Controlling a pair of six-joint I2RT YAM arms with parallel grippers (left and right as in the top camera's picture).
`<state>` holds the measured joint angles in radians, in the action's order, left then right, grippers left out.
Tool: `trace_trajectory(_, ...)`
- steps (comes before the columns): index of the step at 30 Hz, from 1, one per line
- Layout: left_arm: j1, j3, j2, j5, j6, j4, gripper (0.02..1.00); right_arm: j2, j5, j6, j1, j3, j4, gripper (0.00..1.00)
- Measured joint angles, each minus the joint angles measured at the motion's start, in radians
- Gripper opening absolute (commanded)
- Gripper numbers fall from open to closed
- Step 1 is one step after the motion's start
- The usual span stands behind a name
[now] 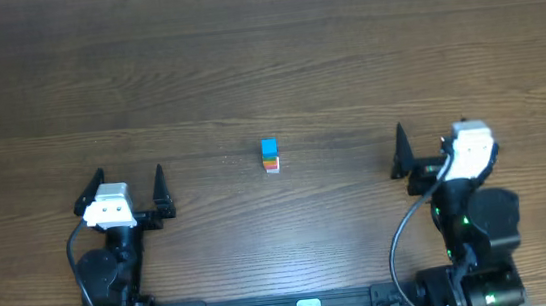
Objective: Stack Cubes
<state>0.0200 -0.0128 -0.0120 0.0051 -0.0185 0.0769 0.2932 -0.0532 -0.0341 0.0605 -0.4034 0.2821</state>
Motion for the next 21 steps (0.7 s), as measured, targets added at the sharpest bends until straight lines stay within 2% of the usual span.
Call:
trace_trajectory(9, 0.0, 0.0, 0.0, 0.0, 0.0, 0.0, 1.0, -0.188, 0.075, 0.009, -0.091, 0.158, -0.116, 0.993)
trace_trajectory(21, 0.0, 0.0, 0.0, 0.0, 0.0, 0.0, 1.0, -0.277, 0.082, 0.009, -0.093, 0.279, -0.195, 0.991)
